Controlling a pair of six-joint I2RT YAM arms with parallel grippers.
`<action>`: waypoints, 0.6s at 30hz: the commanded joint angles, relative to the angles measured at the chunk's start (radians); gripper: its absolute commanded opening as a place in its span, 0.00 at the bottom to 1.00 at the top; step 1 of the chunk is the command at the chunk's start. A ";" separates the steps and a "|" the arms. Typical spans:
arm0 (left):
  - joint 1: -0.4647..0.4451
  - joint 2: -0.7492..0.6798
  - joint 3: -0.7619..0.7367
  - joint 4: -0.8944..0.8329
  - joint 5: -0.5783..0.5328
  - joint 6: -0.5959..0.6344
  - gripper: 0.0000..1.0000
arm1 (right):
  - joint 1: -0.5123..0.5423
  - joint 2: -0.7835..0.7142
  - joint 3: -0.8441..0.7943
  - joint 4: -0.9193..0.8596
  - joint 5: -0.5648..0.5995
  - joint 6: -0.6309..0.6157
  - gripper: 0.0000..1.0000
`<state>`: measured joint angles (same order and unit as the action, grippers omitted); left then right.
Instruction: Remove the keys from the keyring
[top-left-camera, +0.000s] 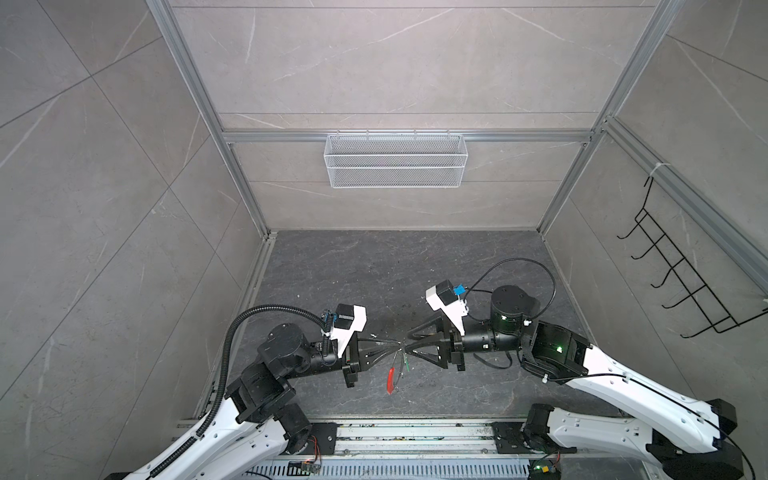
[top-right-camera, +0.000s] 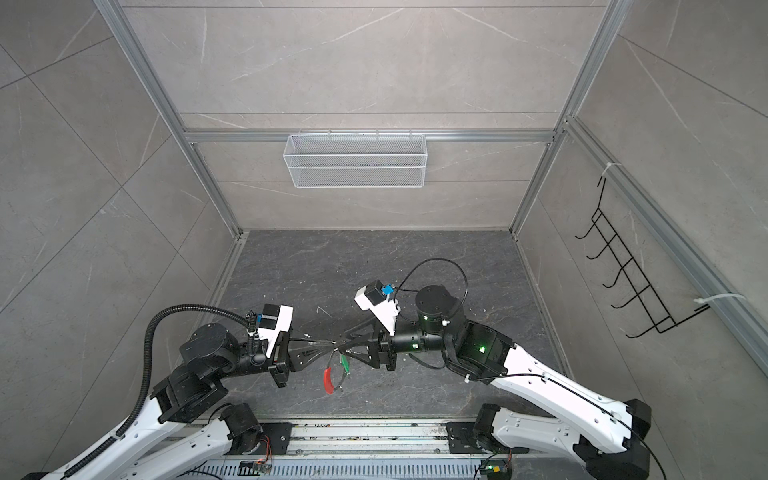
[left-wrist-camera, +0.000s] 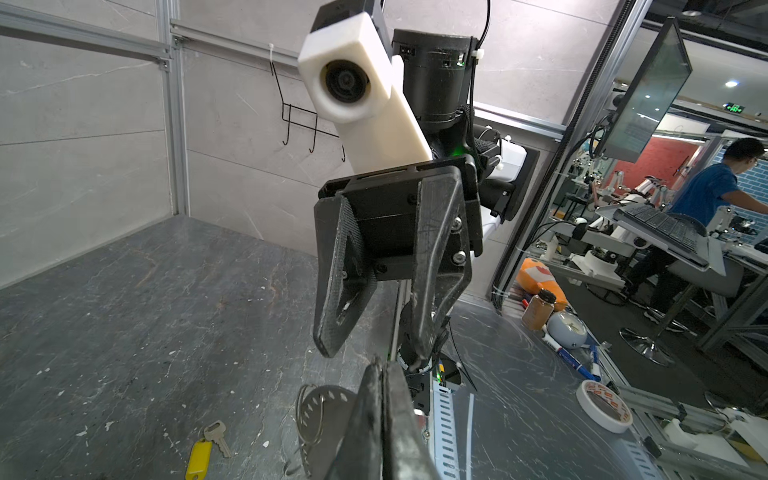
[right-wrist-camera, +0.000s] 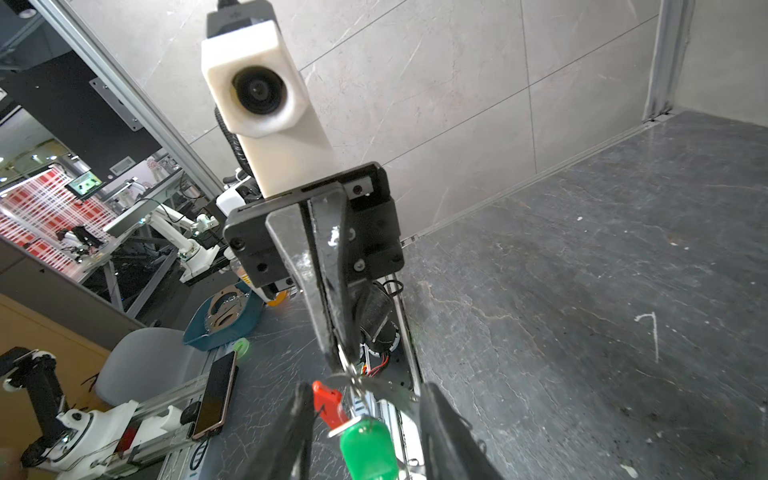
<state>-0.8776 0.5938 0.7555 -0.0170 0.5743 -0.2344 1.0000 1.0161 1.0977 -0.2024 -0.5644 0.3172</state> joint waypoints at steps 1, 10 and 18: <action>-0.004 -0.005 0.036 0.070 0.019 0.003 0.00 | 0.001 0.002 -0.006 0.094 -0.064 0.012 0.42; -0.004 -0.010 0.029 0.082 0.022 -0.002 0.00 | 0.007 0.024 -0.043 0.112 -0.049 0.038 0.36; -0.005 -0.011 0.027 0.080 0.004 0.002 0.00 | 0.008 0.025 -0.073 0.152 -0.076 0.065 0.28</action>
<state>-0.8776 0.5922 0.7555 0.0032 0.5777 -0.2348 1.0012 1.0401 1.0351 -0.0998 -0.6182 0.3580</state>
